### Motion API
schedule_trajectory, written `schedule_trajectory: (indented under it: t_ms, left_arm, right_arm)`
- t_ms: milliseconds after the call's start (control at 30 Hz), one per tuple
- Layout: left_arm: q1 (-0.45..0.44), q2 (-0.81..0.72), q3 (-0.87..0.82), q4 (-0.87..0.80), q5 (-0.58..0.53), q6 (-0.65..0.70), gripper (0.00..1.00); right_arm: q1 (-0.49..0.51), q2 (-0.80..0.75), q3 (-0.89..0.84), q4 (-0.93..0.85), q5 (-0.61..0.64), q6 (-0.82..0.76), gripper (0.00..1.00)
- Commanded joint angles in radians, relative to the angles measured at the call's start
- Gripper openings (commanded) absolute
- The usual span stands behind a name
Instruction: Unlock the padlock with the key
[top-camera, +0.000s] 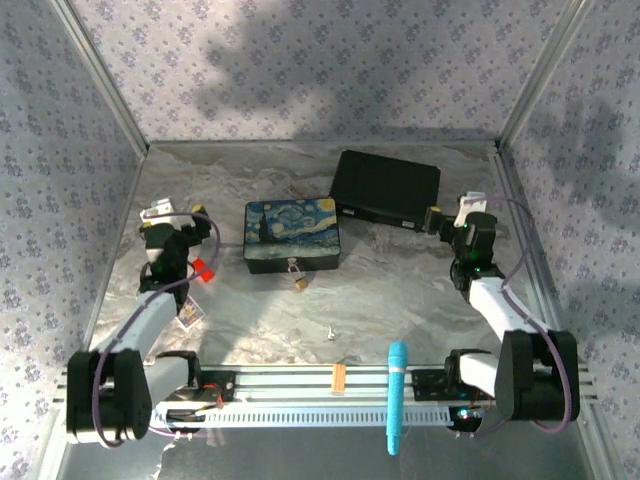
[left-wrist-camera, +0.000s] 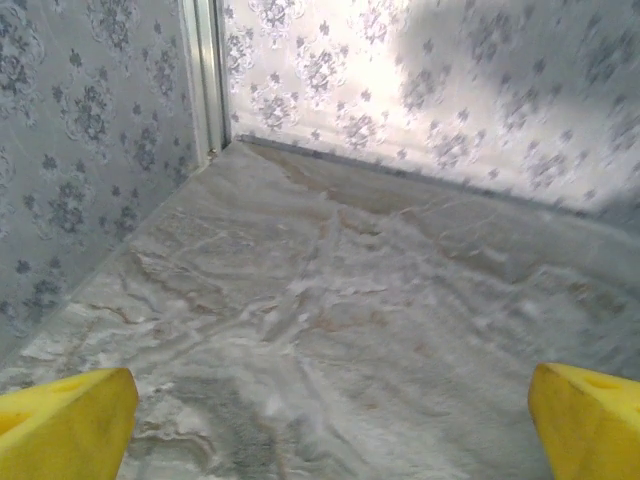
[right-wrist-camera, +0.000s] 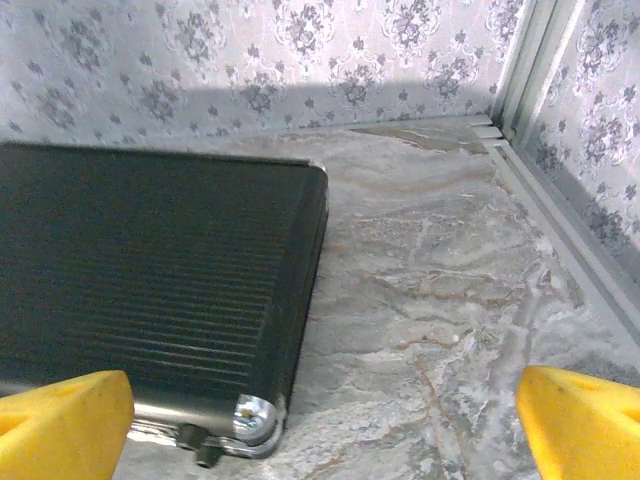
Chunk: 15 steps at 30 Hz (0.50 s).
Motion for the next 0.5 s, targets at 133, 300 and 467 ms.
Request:
schedule_trajectory:
  t_ms: [133, 300, 467]
  left_arm:
    - [0.005, -0.142, 0.088, -0.327, 0.267, -0.433, 1.00]
    - [-0.083, -0.130, 0.148, -0.538, 0.429, -0.533, 1.00]
    - [-0.283, -0.105, 0.181, -0.641, 0.448, -0.516, 1.00]
  right_arm:
    - [-0.036, -0.052, 0.137, -0.438, -0.273, 0.236, 0.99]
    - [0.113, -0.087, 0.193, -0.643, -0.328, 0.285, 0.95]
    - [0.380, -0.067, 0.220, -0.777, -0.250, 0.344, 0.89]
